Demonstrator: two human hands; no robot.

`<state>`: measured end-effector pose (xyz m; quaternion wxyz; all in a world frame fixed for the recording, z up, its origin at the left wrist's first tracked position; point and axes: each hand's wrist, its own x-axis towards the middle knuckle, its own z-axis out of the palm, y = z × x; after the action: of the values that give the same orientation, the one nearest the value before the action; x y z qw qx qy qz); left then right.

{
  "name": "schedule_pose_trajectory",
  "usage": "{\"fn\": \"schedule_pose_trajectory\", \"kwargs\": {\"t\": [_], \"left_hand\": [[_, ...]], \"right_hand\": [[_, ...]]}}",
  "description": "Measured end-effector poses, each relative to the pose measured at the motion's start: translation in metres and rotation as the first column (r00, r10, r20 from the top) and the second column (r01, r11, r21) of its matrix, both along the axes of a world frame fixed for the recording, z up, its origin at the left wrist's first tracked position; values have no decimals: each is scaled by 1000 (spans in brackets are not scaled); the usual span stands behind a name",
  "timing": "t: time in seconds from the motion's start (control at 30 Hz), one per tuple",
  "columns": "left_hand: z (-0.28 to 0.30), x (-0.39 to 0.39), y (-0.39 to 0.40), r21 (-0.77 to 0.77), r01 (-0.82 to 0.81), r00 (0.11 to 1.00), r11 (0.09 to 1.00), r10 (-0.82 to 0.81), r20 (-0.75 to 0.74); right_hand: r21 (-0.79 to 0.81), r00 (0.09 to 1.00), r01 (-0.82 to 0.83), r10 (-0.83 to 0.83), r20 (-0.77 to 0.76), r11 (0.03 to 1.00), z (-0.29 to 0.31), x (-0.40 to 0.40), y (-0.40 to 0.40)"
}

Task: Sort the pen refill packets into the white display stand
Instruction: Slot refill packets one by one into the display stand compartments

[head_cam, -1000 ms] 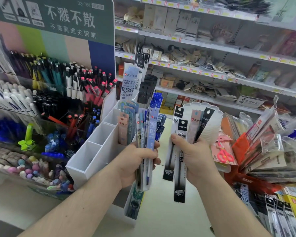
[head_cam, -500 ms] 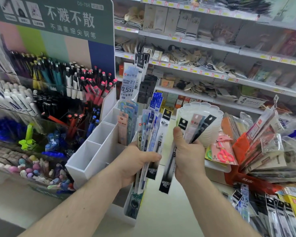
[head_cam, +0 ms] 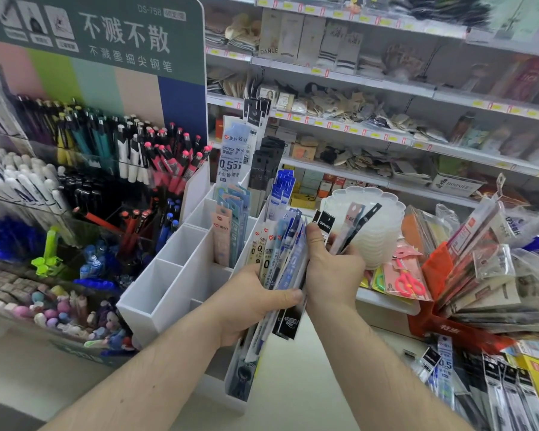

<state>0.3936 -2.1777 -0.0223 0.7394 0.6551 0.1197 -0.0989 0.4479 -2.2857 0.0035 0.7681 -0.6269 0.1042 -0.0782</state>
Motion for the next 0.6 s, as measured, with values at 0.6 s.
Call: {"fn": "schedule_pose_trajectory", "kwargs": {"t": [0.6], "left_hand": [[18, 3, -1, -112, -239, 966, 964, 248, 74]], "right_hand": [[-10, 956, -264, 260, -137, 964, 14, 43, -61]]}}
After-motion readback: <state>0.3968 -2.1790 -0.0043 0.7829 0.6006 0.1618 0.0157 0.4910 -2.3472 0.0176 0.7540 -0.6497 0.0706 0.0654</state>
